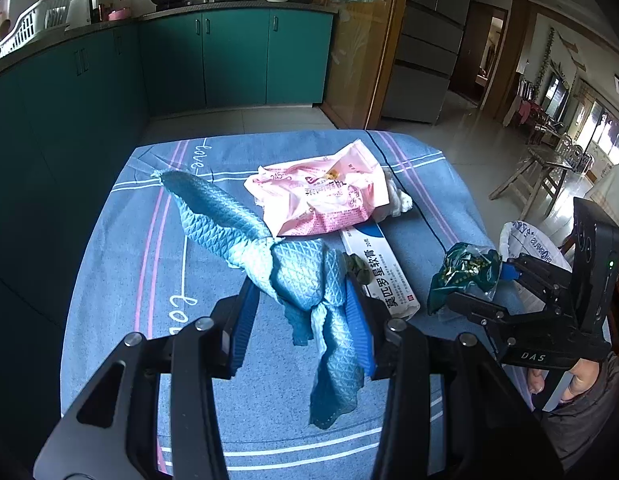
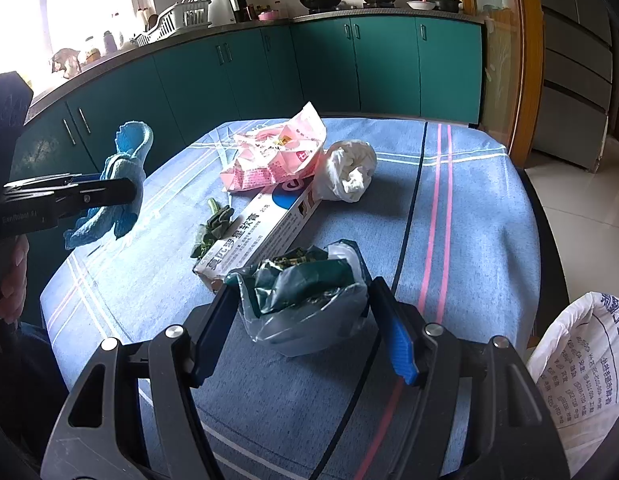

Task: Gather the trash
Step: 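Carry the blue cloth and green-wrapped bag to the bin and release both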

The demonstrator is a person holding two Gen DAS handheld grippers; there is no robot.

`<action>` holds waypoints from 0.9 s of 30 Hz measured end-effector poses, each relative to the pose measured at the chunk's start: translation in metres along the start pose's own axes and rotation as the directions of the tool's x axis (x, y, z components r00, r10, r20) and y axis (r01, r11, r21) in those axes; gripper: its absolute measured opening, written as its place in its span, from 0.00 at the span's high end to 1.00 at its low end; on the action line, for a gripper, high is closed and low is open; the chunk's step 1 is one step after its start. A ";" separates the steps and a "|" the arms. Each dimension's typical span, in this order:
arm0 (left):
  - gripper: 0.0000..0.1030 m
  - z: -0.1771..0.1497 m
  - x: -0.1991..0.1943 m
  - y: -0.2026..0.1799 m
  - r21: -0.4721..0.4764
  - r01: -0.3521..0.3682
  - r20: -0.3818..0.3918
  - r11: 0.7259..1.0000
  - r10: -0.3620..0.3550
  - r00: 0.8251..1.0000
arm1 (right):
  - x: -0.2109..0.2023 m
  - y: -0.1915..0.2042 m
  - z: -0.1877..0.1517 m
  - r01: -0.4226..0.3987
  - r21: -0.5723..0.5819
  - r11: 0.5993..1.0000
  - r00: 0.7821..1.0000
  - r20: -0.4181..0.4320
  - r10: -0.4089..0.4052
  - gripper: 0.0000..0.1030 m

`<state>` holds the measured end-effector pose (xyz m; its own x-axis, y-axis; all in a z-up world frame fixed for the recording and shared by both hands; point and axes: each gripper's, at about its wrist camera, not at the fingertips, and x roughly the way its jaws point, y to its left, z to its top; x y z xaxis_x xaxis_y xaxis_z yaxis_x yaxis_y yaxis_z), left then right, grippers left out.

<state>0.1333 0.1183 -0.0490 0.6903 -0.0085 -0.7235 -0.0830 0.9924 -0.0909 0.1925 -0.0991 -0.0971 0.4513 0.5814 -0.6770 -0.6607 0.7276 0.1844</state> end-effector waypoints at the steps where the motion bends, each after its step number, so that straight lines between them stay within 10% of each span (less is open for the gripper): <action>1: 0.58 0.000 0.000 0.000 0.000 0.002 0.003 1.000 -0.002 1.000 | 0.000 0.000 0.000 0.000 -0.001 1.000 1.000 -0.001 0.000 0.35; 27: 0.58 0.008 -0.001 -0.066 0.013 0.099 0.020 0.995 -0.099 0.995 | -0.076 -0.033 -0.032 0.040 0.041 0.998 0.992 0.121 -0.044 0.35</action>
<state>0.1443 0.0535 -0.0366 0.7091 -0.1046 -0.6973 -0.0046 0.9882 -0.1529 0.1603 -0.1790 -0.0746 0.5493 0.5884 -0.5933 -0.6174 0.7643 0.1862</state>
